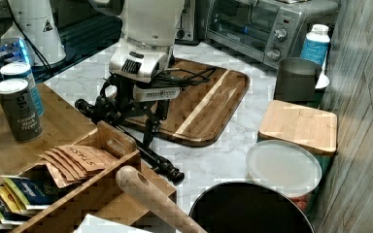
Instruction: Open the drawer.
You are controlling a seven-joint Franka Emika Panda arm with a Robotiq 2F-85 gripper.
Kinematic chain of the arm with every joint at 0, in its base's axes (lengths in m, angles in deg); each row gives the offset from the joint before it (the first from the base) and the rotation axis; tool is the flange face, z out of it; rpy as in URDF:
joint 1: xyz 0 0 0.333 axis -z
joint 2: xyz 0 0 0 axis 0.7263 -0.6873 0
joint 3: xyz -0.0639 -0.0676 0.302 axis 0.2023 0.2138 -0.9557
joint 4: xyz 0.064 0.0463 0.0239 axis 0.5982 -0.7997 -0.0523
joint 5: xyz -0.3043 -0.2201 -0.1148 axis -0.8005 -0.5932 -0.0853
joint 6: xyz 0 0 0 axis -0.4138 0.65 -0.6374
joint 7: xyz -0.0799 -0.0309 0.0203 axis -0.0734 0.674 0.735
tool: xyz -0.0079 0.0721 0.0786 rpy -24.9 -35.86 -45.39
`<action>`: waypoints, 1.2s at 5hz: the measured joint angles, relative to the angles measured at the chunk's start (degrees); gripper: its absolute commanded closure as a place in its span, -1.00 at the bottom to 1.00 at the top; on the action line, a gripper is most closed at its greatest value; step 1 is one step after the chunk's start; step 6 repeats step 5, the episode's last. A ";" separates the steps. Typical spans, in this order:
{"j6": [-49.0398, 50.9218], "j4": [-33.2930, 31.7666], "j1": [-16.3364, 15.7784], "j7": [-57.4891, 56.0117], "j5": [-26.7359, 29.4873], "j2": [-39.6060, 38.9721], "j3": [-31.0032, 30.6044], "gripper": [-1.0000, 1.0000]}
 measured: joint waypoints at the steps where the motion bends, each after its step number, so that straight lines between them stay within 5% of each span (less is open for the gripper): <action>1: 0.42 0.06 -0.77 0.98 0.54 0.59 -0.06 -1.00; 6: -3.25 -1.23 -2.86 11.46 6.68 1.54 -2.16 -1.00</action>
